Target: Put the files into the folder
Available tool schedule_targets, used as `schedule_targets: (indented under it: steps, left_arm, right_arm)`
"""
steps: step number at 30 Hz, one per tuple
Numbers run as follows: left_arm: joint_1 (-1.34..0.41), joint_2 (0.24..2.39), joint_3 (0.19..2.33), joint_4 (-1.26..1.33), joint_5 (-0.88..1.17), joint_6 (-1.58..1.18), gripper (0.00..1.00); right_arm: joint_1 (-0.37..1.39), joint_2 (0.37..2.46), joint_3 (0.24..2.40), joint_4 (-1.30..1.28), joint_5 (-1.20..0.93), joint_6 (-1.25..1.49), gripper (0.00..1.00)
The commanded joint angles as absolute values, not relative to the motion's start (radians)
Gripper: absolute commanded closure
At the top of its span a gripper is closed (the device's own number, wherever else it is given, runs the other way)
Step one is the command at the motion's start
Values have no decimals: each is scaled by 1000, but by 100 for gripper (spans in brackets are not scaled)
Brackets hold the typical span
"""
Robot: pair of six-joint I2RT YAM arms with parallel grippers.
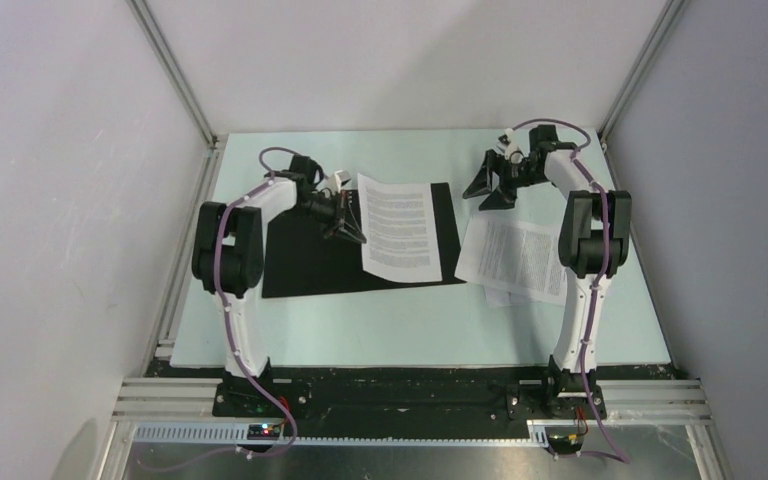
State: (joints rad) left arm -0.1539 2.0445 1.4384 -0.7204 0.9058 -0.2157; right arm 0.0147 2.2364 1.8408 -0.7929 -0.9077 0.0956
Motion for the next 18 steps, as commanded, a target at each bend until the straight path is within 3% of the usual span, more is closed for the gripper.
schedule_targets:
  steps: [1,18]
  left_arm:
    - [-206,2013,1469,-652,901,-404,100]
    - [-398,2076,1519,-589,648,-503,100]
  right_arm:
    - [-40,2196,1820,-797,-930,110,19]
    - [-44,2209,1798,-745,-962,189,21]
